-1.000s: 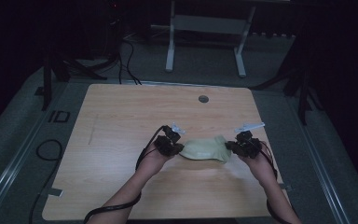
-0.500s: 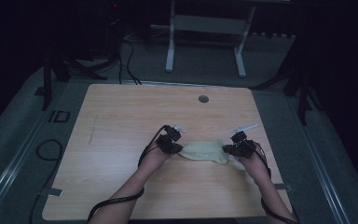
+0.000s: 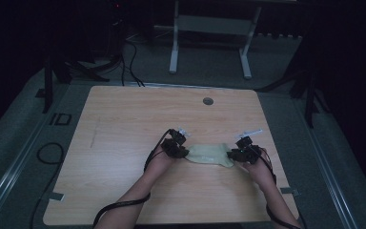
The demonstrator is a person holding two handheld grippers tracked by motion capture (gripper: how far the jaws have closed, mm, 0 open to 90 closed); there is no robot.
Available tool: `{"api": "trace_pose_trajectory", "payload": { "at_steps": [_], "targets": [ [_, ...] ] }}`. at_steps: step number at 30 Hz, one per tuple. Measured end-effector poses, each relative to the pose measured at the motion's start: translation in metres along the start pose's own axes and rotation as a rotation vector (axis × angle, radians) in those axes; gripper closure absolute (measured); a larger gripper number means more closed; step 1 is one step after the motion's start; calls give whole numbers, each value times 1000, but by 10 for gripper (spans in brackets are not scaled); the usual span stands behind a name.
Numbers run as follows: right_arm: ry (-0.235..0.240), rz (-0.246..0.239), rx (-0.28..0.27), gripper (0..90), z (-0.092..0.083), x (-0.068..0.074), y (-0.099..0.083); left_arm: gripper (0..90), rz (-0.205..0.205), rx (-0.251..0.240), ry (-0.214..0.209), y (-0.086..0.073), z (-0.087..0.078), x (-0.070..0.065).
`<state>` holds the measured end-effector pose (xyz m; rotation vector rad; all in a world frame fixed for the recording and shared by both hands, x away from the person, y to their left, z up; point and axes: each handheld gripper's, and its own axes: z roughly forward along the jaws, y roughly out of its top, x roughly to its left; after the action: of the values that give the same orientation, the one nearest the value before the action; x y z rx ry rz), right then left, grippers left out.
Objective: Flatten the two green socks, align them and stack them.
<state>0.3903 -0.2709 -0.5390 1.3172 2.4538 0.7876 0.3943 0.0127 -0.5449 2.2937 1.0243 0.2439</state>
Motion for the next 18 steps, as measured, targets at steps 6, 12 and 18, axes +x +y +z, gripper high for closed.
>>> {"api": "trace_pose_trajectory", "payload": {
  "at_steps": [6, 12, 18],
  "targets": [
    [10, -7, -51, 608, -20, 2, -5, 593, -2, -32, 7, 0, -10, -1],
    [45, -9, -48, 639, -26, 6, -18, 570, -17, -62, 6, -9, -22, 1],
    [83, 14, -73, 450, -30, 3, -37, 347, -47, -116, 17, -26, -35, 1]
  ]
}}
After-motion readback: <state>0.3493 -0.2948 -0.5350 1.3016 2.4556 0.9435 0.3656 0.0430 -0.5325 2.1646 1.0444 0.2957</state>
